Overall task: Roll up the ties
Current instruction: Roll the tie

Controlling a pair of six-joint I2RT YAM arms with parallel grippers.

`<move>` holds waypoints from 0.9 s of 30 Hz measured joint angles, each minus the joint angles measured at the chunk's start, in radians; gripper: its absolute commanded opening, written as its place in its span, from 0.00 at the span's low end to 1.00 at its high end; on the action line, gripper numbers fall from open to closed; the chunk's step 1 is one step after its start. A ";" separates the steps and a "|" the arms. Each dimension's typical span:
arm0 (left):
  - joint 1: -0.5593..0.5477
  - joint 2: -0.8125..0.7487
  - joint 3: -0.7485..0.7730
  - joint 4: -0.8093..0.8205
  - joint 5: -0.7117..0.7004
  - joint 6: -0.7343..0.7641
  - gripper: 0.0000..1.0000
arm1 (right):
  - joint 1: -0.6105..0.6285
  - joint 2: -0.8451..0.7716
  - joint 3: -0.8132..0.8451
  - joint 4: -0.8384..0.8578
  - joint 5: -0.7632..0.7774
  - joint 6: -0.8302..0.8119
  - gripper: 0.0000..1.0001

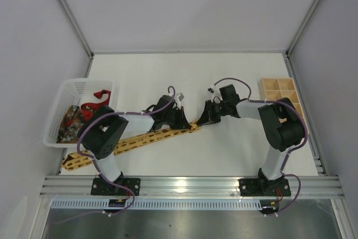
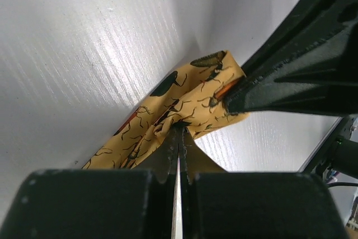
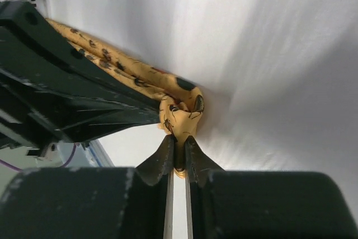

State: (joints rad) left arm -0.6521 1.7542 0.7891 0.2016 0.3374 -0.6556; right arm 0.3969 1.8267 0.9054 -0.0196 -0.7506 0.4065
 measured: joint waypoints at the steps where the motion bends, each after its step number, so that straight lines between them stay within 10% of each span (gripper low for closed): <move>1: 0.001 0.000 -0.001 0.001 0.003 0.000 0.01 | 0.009 -0.010 0.006 -0.011 0.006 0.003 0.00; 27: -0.071 0.114 0.118 -0.011 0.066 -0.008 0.00 | 0.097 -0.298 -0.005 -0.321 0.270 0.116 0.00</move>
State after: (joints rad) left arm -0.7231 1.8679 0.9070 0.1909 0.4030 -0.6632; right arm 0.4942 1.5284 0.9001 -0.3408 -0.4805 0.5224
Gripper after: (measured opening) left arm 0.006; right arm 0.117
